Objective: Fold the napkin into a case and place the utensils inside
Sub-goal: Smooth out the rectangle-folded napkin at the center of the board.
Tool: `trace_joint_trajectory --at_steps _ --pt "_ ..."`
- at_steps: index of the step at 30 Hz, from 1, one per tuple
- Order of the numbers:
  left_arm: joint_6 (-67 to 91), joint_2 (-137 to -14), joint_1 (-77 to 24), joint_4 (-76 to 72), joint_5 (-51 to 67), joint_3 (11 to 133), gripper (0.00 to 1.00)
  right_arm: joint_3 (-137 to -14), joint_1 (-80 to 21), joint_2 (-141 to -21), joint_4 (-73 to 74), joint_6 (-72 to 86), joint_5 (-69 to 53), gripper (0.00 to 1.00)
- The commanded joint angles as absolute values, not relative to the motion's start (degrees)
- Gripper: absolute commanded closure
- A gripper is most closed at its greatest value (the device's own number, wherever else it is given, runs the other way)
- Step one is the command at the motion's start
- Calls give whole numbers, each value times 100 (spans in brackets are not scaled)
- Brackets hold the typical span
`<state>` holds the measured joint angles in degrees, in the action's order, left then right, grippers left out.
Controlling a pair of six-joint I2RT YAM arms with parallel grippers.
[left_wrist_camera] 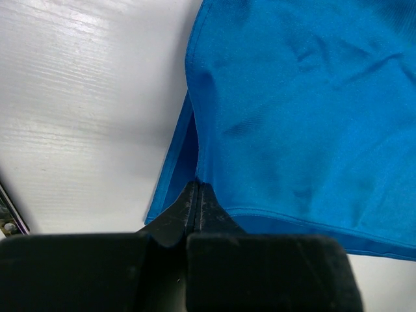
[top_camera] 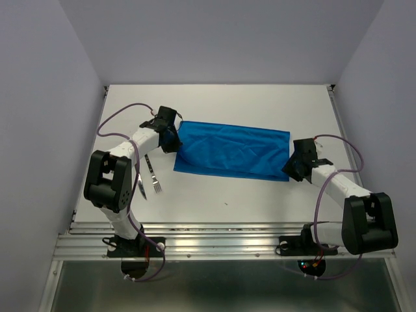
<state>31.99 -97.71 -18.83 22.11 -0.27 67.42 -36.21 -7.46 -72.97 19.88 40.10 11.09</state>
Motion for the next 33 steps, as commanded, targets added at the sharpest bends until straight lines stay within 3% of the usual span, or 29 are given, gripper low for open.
trace_joint_trajectory --at_steps 1,10,22,33 --pt "3146 -9659 -1942 2232 -26 6838 100 -3665 -694 -7522 1768 3938 1011 63" --pt "3103 -9668 -1942 2267 -35 6864 100 -3639 -694 -7928 1573 3946 1046 69" --pt "3103 -9677 -1969 2250 -35 6838 100 -3682 -694 -7620 1767 3929 1239 99" --pt "3085 -9642 -1986 2329 -35 6978 100 -3735 -694 -6918 1872 3964 1414 99"
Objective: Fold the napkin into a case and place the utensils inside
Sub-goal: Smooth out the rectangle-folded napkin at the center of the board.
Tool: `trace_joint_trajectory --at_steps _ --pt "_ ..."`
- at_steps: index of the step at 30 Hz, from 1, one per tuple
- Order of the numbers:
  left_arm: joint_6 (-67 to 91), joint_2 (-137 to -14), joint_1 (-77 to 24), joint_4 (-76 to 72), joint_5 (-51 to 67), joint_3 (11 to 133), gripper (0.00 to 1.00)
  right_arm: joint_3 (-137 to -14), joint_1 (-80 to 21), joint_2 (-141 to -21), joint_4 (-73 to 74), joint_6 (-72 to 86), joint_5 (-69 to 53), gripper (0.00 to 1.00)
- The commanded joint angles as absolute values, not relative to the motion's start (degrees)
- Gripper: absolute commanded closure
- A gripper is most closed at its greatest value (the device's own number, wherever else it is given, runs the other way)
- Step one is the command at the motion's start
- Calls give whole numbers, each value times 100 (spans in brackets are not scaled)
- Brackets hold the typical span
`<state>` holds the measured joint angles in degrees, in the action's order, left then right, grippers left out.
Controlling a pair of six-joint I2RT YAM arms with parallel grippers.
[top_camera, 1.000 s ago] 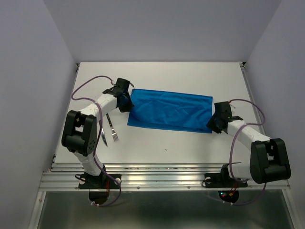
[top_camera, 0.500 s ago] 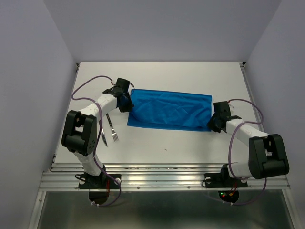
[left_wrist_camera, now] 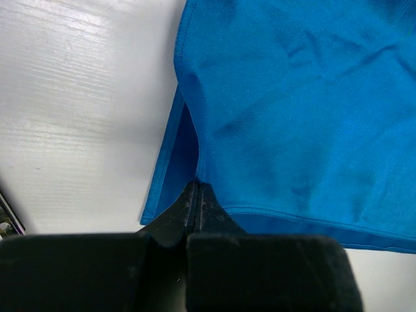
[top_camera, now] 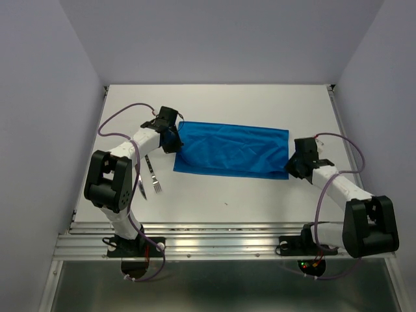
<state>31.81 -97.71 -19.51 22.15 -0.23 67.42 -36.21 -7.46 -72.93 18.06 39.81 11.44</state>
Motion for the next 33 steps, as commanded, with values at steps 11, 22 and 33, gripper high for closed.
trace_joint_trajectory --at_steps 11,22,33 --pt "2997 -9457 -2039 2505 299 7225 100 -4051 -694 -6311 2285 4043 1837 99" --pt "2936 -9079 -2039 2716 343 7322 100 -4298 -694 -5828 2645 4061 1811 99" --pt "2927 -9245 -2039 2242 554 6417 100 -3481 -694 -5581 2918 4666 1257 99"
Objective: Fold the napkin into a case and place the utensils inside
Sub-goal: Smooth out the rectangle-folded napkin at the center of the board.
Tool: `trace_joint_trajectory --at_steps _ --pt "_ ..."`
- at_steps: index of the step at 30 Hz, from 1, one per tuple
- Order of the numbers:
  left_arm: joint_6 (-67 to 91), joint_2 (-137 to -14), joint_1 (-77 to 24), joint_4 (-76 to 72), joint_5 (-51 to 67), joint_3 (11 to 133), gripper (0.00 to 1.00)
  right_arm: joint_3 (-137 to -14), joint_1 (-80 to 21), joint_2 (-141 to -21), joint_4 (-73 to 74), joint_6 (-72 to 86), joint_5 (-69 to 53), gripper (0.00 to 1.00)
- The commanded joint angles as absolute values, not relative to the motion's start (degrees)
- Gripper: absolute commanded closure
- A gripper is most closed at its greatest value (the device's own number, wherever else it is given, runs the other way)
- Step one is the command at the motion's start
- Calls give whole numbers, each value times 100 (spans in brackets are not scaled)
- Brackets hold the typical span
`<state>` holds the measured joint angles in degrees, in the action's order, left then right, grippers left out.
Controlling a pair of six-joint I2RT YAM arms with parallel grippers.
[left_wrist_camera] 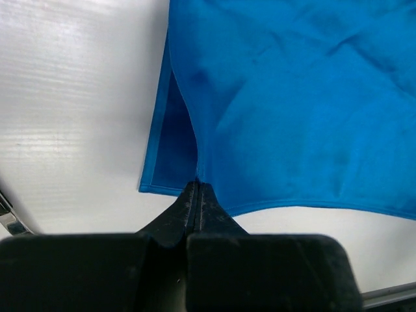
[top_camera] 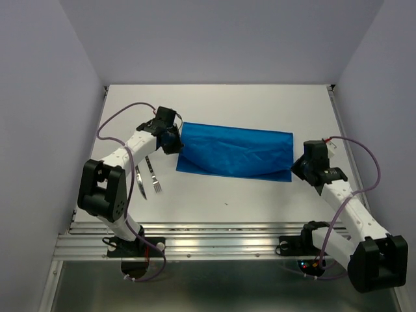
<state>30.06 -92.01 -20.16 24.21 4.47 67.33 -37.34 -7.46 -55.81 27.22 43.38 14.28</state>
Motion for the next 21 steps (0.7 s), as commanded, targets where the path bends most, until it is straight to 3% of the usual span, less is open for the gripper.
trace_joint_trajectory --at_steps 1,7,8,9,10,11,13,17,21 --pt "2927 -9307 -2039 2206 562 6373 100 -3437 -694 -5607 2909 4719 1231 99" --pt "2883 -9571 -2048 2030 597 6223 100 -3313 -694 -5774 2777 4746 1388 99" --pt "2874 -9554 -2048 2030 589 6214 95 -3322 -694 -5801 2777 4729 1406 98" --pt "2865 -9502 -2048 2030 580 6205 75 -3357 -694 -5809 2777 4711 1432 91" --pt "2857 -9457 -2048 2039 545 6205 59 -3366 -694 -5836 2777 4702 1450 66" --pt "2839 -9387 -2048 2109 467 6214 33 -3418 -694 -5845 2769 4650 1502 57" --pt "2795 -9326 -2048 2223 291 6336 17 -3515 -694 -5836 2786 4553 1616 36" --pt "2733 -9185 -2048 2399 62 6714 12 -3901 -694 -5958 2603 4290 1600 34" --pt "2681 -9579 -2171 2434 -176 7513 25 -4341 -694 -6608 2032 4043 1178 39"
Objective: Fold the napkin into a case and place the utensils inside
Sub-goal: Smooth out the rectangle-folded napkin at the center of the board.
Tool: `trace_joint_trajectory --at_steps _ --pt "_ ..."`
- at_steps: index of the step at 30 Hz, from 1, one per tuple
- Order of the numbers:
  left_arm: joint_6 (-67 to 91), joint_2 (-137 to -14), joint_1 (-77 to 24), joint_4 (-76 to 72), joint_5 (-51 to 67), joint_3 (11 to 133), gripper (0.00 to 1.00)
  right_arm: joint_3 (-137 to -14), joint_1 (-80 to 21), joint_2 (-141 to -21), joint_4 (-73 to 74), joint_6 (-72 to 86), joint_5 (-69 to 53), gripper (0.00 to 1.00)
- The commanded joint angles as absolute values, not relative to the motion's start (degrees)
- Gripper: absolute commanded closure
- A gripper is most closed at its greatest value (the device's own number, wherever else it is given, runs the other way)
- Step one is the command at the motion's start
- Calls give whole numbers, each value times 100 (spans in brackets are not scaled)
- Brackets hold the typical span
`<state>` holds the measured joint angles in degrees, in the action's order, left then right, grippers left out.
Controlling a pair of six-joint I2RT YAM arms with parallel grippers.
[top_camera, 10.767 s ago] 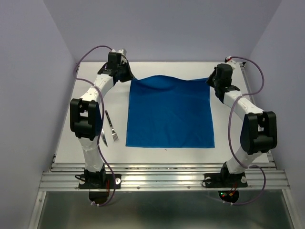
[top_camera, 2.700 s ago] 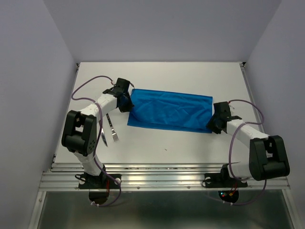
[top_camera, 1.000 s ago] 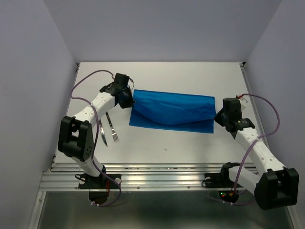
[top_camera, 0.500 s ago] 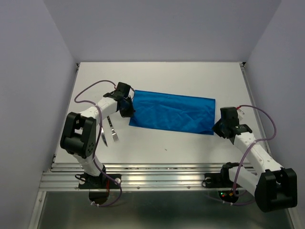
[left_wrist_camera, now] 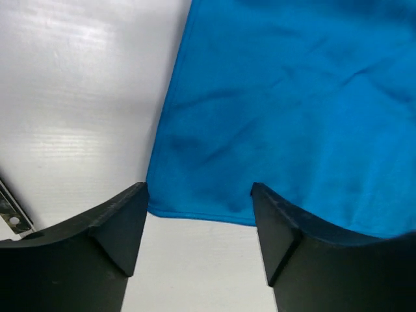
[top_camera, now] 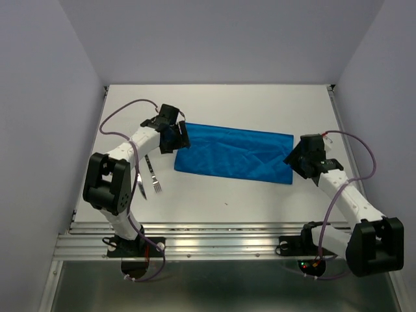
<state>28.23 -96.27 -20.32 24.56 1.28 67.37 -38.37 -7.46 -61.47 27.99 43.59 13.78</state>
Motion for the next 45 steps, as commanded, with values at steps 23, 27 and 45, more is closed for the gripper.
trace_joint_trajectory --at_steps 23,27,45 --pt "3287 -13139 -2663 1310 2856 10968 67 -8945 -1652 -12075 1116 4008 -843 77" --pt "3217 -13639 -2654 1546 2734 11425 67 -9210 -1652 -12541 1186 4034 -844 76" --pt "2874 -13755 -2479 1538 2364 10706 67 -8254 -1178 -11822 1353 3560 -114 75"
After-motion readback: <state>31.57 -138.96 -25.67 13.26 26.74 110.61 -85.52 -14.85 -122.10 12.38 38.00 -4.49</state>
